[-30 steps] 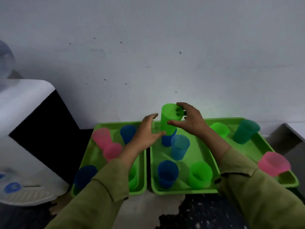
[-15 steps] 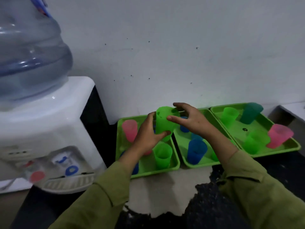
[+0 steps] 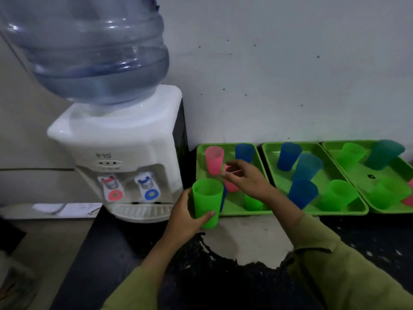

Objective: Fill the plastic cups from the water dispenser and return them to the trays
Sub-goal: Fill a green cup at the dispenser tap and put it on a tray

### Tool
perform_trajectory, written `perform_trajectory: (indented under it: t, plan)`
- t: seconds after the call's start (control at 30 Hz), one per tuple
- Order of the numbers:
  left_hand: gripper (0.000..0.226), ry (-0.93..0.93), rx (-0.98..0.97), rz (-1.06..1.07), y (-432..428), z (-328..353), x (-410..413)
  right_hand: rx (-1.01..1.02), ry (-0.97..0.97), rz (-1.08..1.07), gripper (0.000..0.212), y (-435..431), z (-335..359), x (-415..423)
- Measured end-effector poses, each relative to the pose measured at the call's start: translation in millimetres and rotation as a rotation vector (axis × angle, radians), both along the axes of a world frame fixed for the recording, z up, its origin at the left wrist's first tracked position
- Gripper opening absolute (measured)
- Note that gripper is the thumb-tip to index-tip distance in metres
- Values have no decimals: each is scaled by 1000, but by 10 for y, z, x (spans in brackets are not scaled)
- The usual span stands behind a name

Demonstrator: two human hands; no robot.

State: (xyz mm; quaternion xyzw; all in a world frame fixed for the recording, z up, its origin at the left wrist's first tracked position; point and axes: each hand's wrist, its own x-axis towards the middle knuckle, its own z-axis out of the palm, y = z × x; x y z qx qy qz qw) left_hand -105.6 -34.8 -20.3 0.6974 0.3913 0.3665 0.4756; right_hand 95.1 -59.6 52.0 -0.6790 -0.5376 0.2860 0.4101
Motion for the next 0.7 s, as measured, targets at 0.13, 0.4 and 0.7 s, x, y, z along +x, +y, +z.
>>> perform_trajectory:
  t: [0.13, 0.4, 0.7]
  plan:
    - [59, 39, -75, 80, -86, -184, -362, -31, -7, 112, 56, 192, -66, -376]
    - [62, 190, -134, 171, 97, -439, -934, -38, -73, 204, 78, 525, -148, -883]
    - [65, 184, -101, 168, 555, -515, -1234, 154, 52, 61, 56, 730, -328, -1215]
